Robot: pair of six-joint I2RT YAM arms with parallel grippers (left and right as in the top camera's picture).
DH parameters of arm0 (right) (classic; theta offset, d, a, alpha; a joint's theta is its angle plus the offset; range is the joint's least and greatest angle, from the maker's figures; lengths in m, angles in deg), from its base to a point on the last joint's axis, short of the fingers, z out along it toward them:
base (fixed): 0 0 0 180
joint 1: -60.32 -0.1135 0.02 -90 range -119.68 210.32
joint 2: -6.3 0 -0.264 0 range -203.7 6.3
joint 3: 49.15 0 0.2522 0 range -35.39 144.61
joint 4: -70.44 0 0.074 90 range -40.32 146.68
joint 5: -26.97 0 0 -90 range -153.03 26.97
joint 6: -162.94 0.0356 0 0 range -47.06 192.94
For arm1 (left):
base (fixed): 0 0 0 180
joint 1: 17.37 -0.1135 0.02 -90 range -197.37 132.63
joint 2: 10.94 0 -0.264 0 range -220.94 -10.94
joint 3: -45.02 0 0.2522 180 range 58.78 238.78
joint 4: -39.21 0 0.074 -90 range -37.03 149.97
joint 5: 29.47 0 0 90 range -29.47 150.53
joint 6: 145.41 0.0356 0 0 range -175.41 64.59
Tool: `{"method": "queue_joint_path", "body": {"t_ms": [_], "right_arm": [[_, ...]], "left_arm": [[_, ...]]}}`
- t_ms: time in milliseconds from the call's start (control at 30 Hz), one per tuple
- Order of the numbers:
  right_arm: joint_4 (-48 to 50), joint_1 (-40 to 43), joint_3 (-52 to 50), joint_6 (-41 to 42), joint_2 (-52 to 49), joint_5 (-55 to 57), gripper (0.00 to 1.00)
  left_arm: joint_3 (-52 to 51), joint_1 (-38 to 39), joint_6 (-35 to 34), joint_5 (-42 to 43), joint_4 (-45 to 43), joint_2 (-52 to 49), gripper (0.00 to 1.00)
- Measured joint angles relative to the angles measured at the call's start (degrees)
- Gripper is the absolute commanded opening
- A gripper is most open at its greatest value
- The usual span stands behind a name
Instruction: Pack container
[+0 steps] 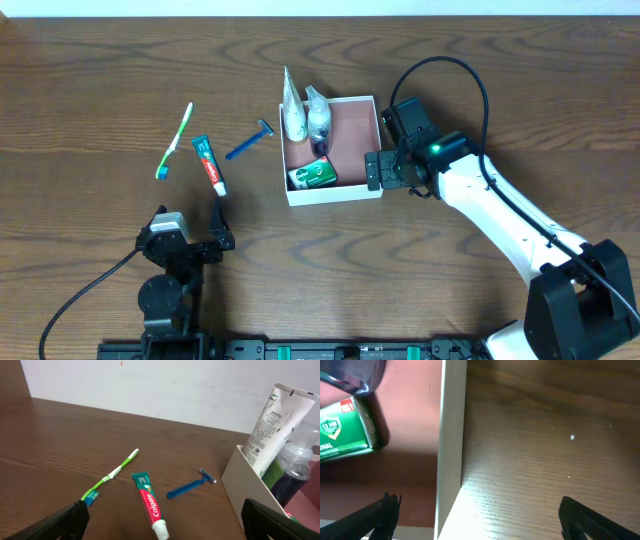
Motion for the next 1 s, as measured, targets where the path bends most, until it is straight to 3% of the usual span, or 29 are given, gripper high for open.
{"method": "queue_joint_path", "body": {"t_ms": [533, 1000], "right_arm": [[-4.22, 0.02, 0.02, 0.44, 0.0, 0.0, 0.99], [6.23, 3.15, 0.02, 0.33, -0.22, -0.07, 0.99]], "left_arm": [[0.0, 0.0, 0.0, 0.0, 0.0, 0.0, 0.98], [0.0, 0.0, 0.0, -0.02, -0.02, 0.0, 0.98]]}}
